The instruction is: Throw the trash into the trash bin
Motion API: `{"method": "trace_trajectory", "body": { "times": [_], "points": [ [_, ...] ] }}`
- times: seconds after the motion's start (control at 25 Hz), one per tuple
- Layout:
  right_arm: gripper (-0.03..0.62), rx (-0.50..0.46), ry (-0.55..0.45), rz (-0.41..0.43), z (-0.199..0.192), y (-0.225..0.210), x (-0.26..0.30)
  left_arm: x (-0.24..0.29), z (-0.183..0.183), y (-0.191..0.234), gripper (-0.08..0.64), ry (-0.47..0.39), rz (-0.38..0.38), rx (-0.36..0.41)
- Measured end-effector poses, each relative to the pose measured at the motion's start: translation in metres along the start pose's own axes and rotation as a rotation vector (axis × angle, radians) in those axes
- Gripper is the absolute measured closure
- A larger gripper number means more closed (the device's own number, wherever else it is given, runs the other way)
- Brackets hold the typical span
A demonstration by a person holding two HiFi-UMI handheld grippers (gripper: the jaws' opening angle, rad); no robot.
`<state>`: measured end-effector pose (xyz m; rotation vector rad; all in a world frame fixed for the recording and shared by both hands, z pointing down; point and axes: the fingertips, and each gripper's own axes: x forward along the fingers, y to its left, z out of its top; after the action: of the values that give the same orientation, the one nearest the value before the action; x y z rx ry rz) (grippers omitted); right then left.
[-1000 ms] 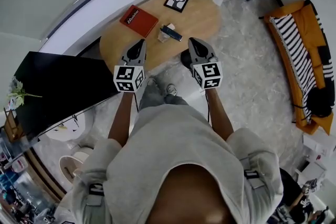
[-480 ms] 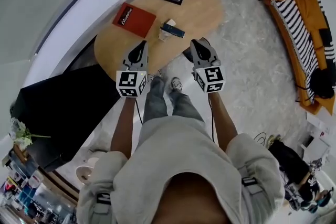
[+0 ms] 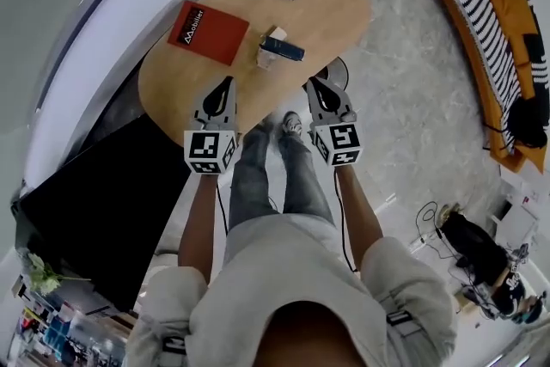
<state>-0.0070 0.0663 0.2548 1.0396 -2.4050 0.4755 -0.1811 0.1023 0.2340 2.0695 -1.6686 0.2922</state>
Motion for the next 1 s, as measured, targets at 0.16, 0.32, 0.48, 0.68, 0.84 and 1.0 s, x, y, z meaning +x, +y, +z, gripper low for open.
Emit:
{"method": "trace_trajectory", "body": {
  "times": [0.16, 0.32, 0.48, 0.68, 0.84, 1.0],
  "points": [
    [0.561, 0.01, 0.024, 0.013, -0.023, -0.008, 0.019, 0.018, -0.021, 0.008, 0.538, 0.029, 0.018, -0.001],
    [0.561, 0.008, 0.041, 0.035, -0.046, -0.018, 0.031, 0.032, -0.044, 0.01, 0.538, 0.044, 0.046, -0.007],
    [0.561, -0.002, 0.066, 0.054, -0.073, -0.03, 0.045, 0.047, -0.064, 0.009, 0.538, 0.05, 0.069, -0.025],
    [0.561, -0.022, 0.1, 0.081, -0.104, -0.039, 0.063, 0.063, -0.092, 0.009, 0.538, 0.062, 0.085, -0.037],
    [0.561, -0.039, 0.123, 0.089, -0.125, -0.043, 0.073, 0.072, -0.107, 0.01, 0.538, 0.069, 0.091, -0.04],
    [0.561, -0.066, 0.145, 0.101, -0.141, -0.041, 0.088, 0.078, -0.122, 0.013, 0.538, 0.074, 0.094, -0.046]
  ]
}}
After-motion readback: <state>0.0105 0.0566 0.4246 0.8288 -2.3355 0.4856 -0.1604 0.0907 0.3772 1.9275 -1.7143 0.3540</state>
